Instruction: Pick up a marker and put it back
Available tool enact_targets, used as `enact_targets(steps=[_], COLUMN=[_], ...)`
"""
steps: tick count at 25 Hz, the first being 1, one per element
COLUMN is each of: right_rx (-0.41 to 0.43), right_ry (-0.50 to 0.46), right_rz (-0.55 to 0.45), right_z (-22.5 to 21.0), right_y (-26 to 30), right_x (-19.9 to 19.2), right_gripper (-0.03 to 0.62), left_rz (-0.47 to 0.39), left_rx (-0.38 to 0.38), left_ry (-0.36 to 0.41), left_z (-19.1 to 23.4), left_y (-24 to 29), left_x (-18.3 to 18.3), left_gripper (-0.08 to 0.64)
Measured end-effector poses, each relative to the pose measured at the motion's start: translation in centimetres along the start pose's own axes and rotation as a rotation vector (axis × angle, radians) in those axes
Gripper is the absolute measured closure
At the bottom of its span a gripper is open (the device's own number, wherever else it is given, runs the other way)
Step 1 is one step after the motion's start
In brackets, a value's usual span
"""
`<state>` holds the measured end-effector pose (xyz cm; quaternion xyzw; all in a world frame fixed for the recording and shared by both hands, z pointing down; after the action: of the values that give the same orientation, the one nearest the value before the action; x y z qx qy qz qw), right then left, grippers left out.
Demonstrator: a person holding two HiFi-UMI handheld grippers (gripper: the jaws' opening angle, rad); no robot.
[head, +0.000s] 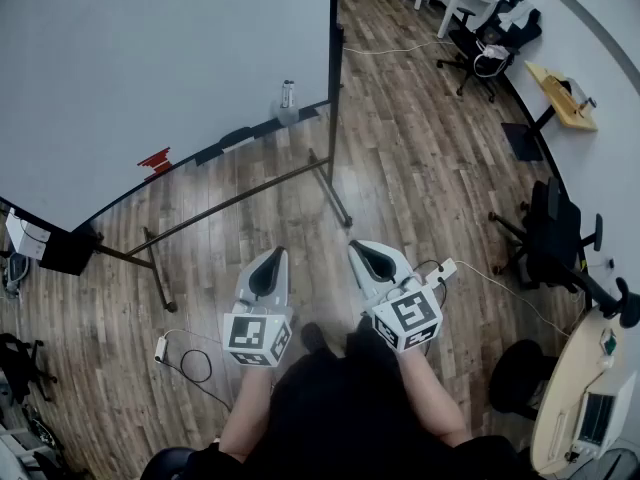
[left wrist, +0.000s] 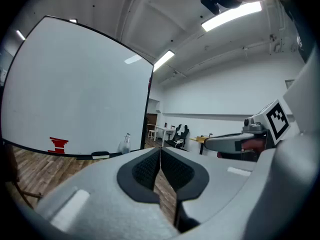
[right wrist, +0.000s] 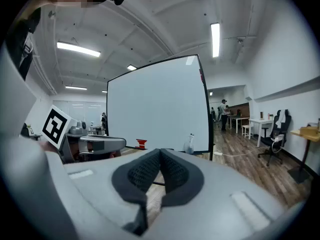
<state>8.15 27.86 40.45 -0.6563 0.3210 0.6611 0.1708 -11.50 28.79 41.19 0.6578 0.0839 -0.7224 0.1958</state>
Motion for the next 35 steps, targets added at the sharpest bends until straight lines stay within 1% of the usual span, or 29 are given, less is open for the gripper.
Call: enact_targets(steps=[4, 8, 14, 18, 21, 24, 26, 28, 31, 35], right_rx=[0.009, 0.008, 0.031, -0.005, -0.017, 0.032, 0.054, 0.058, 0.061, 0.09], right_ry=[-0.001, -0.008, 0.058, 0.047, 0.057, 0.1, 0.084, 0.057, 0.052, 0.044], right_rz=[0.012, 0.018, -0.031, -0.012, -0.022, -0.041, -0.045, -0.031, -0.01, -0.007], right_z=[0.3, 0.9, 1.3, 1.4, 1.4, 1.8, 1.9, 1.5, 0.1, -1.6], right_y=[-0.7, -0.7, -1.2, -1.5, -1.5, -1.2, -1.1, -1.0, 0.0, 2.7], right_x=[-0.4, -0.3, -0.4, -0.8, -1.1, -0.8, -0.4, -0.5, -0.9, -0.6], right_gripper=[0.589, 0.589, 0.589, 0.589, 0.589, 0.589, 0.589, 0.589, 0.589, 0.589], left_rz=[0.009, 0.01, 0.008, 0.01, 0.02, 0.041, 0.049, 0.053, 0.071, 0.091], left_rx=[-0.001, -0.005, 0.017, 0.022, 0.019, 0.006, -0.003, -0.008, -0.014, 0.015], left_ry=[-0.006, -0.011, -0.029, -0.038, -0.047, -0.053, -0.052, -0.056, -0.046, -0.031], left_z=[-0.9, -0.6, -0.5, -0.1, 0.4, 0.2, -0.3, -1.0, -1.6, -0.7], left_y=[-0.6, -1.1, -2.2, -2.9, -2.7, -2.5, -2.0, -1.2, 0.1, 1.9], left_x=[-0.4, -0.4, -0.8, -1.4, -1.9, -2.3, -2.4, -2.5, -2.5, -2.0], left_gripper=[0.548, 0.548, 0.548, 0.548, 0.548, 0.548, 0.548, 0.548, 0.548, 0.548])
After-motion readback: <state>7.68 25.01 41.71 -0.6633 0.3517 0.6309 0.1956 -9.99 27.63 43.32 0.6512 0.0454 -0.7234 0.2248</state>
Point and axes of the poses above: the fingertips, and each gripper's own axes: y forward along the fingers, z to its left, x out of its top, the point moved 7 cm from there along -y, backward along the fingers, and after that the axes turned 2 degrees about x, right-handed, at the moved point
